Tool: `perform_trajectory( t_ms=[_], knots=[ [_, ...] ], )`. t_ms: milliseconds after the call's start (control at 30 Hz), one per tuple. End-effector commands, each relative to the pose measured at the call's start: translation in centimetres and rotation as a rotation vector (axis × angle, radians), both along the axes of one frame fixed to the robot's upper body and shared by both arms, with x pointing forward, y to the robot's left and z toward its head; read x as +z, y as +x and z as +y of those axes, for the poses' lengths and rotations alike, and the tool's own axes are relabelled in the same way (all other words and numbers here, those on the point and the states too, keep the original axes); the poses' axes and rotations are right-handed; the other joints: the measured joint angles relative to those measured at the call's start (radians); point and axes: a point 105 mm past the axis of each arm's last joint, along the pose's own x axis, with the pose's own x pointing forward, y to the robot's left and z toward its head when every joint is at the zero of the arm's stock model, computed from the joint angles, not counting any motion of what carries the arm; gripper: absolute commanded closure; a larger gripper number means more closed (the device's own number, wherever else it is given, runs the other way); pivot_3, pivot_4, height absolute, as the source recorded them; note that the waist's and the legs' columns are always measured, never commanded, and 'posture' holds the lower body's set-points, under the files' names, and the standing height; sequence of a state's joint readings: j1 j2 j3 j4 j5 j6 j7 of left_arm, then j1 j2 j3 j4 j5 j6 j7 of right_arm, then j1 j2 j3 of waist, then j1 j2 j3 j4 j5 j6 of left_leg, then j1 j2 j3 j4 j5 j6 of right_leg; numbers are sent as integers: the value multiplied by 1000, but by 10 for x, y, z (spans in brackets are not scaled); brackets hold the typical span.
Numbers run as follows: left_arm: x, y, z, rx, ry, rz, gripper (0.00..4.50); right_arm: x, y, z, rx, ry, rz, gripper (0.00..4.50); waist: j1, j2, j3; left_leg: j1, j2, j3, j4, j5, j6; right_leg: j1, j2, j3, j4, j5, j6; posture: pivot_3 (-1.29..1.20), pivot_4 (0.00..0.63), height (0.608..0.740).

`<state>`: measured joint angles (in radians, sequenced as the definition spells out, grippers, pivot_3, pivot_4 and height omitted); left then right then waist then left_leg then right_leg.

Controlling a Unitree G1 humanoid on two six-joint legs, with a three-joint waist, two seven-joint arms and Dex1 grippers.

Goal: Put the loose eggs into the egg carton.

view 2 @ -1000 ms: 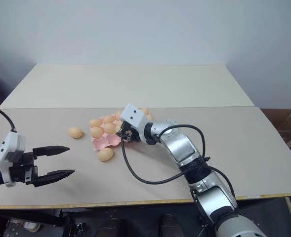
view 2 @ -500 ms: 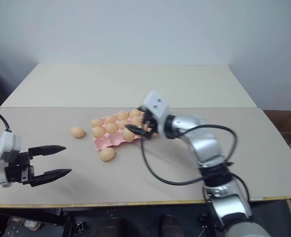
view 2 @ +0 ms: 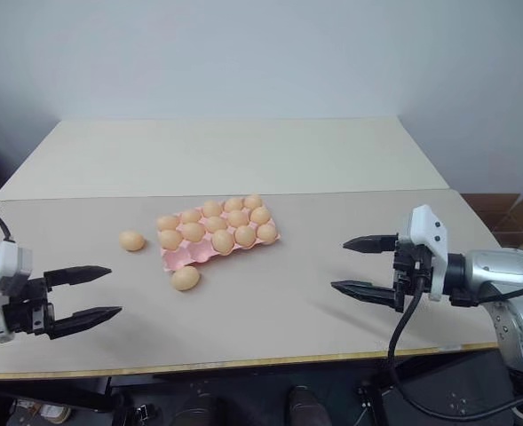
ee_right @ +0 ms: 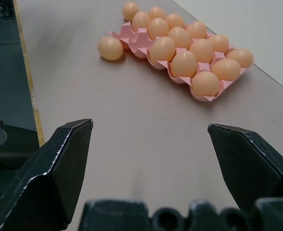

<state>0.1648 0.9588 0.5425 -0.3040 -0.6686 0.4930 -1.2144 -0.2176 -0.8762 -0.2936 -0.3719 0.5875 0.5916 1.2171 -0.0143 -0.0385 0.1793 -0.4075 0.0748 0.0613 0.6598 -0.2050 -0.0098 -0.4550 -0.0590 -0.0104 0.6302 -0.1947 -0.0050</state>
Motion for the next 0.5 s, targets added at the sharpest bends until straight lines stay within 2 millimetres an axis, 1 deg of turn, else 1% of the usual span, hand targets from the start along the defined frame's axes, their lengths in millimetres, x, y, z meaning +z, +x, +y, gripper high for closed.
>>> perform_trajectory(
  t_ms=[33, 200, 300, 400, 500],
  knots=[
    [4, 2, -3, -14, 11, -24, 0, 14, -4, 7, 30, 12, -75, 65, 2, 0, 0, -1, 0, 0, 0, 0, 0, 0, 0, 0, 0, 0, 0, 0, 150, 740],
    [-4, 5, -8, -6, 15, -8, 0, 16, -4, 10, 32, 14, -82, 65, 4, 0, 0, -5, -2, 0, 0, 0, 0, -2, -1, 1, -2, 0, 0, 0, 150, 740],
    [-11, 13, -19, 16, -4, -24, 0, 20, -5, 13, 38, 22, -91, 65, 5, 0, 0, -5, -2, 0, 0, 0, 0, -1, -1, 1, -2, 0, 1, 0, 150, 740],
    [-26, 20, -34, 33, 3, -17, 0, 21, -5, 16, 35, 30, -101, 65, 7, 0, 0, -4, -2, 0, 0, 0, 0, -1, -1, 1, -1, 1, 1, 0, 150, 740],
    [-36, 25, -44, 50, 4, -4, 0, 21, -5, 18, 29, 31, -107, 65, 9, -1, -1, -4, -2, 0, 0, 0, 0, -1, -1, 2, -1, 1, 1, 0, 150, 740]
  ],
)
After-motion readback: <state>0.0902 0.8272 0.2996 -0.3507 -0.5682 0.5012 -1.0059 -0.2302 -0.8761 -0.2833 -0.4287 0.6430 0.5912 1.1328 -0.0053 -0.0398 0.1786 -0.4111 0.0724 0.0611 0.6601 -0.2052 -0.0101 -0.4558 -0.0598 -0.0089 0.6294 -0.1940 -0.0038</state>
